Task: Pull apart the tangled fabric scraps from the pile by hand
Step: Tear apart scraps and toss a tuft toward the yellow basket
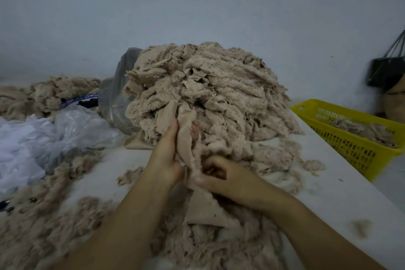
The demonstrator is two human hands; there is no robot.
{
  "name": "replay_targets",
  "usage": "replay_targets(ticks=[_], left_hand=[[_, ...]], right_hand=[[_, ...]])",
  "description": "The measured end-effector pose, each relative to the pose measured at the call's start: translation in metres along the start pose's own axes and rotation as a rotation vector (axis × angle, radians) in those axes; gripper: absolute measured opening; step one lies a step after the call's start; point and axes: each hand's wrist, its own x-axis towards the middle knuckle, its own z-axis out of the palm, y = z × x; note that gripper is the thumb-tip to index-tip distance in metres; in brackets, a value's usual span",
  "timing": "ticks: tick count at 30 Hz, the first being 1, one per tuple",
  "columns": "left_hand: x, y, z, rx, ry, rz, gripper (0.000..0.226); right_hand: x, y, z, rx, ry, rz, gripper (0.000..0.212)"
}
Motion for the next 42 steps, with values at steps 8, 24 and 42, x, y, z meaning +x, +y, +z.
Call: replay_targets(ticks=[8,24,42], left_hand=[[-0.002,0.009,0.001,0.243,-0.105,0.314,0.019],[-0.004,-0.026,0.002,0.788,-0.107,0.333,0.026],[-0.005,-0.047,-0.006,1.254,-0.060,0.253,0.022]], right_hand=[[-0.008,-0.013,-0.020,0.858,0.133,-0.079,0.020],[-0.004,0.014,-0.046,0.224,0.857,0.076,0.013],[0.013,0.037,-0.020,0.546,0.395,0.202,0.057]])
